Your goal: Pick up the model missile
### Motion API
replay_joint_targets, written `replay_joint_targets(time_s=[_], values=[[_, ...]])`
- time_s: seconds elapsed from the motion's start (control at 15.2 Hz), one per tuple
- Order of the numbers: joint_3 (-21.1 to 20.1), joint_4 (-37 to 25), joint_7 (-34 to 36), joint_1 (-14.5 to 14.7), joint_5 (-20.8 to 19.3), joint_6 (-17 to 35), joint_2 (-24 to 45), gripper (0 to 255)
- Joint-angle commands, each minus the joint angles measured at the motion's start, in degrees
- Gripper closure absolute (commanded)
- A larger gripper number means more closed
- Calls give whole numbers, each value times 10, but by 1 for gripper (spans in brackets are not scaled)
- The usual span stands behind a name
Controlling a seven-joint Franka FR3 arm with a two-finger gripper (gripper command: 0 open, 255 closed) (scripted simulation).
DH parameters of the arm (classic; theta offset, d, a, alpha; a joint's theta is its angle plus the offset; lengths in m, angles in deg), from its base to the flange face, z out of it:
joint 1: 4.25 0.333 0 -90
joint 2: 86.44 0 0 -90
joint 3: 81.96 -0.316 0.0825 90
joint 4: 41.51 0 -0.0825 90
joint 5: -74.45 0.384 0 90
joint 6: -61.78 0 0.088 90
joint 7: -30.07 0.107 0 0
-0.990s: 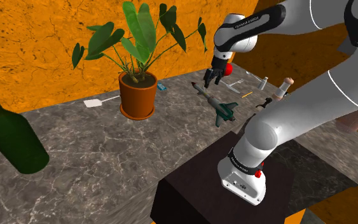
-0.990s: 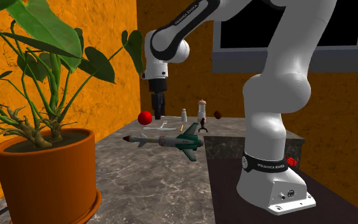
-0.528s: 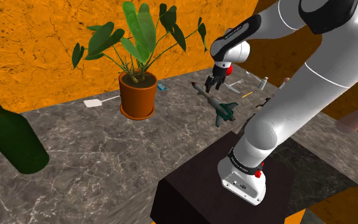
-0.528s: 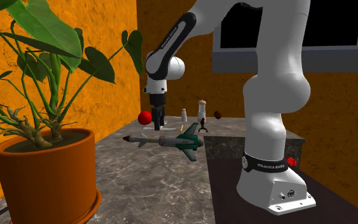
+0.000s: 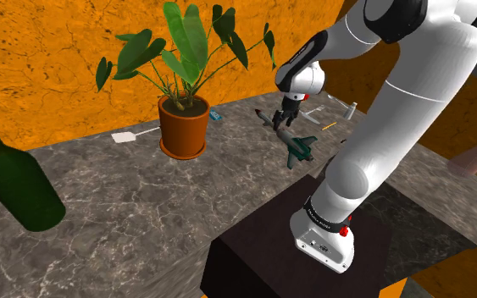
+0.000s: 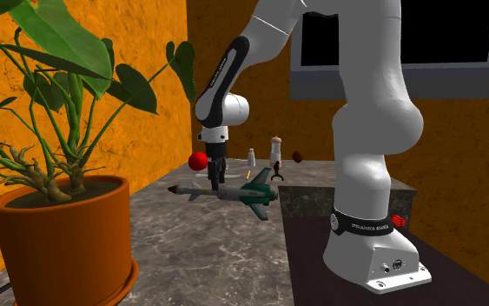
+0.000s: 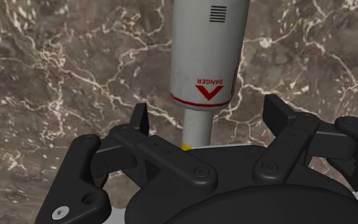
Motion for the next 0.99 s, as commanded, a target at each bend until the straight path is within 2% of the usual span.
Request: replay_joint_targets(time_s=[0.0, 0.13, 0.2, 0.79, 0.92], values=[[-3, 2, -11, -1, 16, 16, 17, 0], [-5, 2, -15, -2, 21, 21, 22, 0], [-5, 2, -14, -2, 20, 20, 21, 255], [-5, 2, -15, -2, 21, 21, 22, 255], [0, 1, -3, 0, 5, 5, 5, 255]])
